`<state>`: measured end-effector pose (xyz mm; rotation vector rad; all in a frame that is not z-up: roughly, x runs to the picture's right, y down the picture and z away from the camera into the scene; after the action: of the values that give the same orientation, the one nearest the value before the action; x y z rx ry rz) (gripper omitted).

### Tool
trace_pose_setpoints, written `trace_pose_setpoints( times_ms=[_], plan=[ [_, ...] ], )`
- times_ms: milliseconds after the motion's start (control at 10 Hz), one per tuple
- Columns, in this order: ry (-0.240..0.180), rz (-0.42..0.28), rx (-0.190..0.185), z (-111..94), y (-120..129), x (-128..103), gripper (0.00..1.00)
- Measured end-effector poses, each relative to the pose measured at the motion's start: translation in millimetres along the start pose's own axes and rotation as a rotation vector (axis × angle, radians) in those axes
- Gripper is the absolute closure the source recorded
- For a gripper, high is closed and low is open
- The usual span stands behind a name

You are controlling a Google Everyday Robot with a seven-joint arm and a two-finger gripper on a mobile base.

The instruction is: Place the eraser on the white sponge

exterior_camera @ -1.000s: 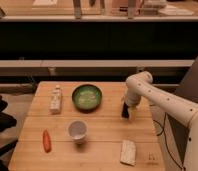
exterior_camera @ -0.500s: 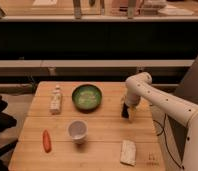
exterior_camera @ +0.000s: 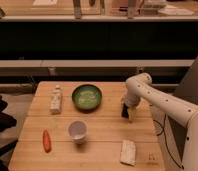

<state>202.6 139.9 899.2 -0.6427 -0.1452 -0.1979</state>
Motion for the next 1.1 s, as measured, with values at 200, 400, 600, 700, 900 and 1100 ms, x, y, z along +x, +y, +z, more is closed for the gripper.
trace_pose_setpoints(
  times_ms=[200, 400, 600, 700, 900, 1100],
  plan=[
    [0.001, -0.002, 0.003, 0.7, 0.5, 0.2, 0.2],
    [0.002, -0.003, 0.007, -0.7, -1.1, -0.1, 0.2],
    [0.003, -0.005, 0.009, 0.6, -1.3, 0.5, 0.2],
    [0.003, -0.007, 0.009, 1.1, -1.0, 0.4, 0.2],
    [0.003, -0.009, 0.011, 2.1, -0.8, 0.6, 0.2],
    [0.005, -0.011, 0.013, 2.3, -0.9, 0.7, 0.23]
  ],
)
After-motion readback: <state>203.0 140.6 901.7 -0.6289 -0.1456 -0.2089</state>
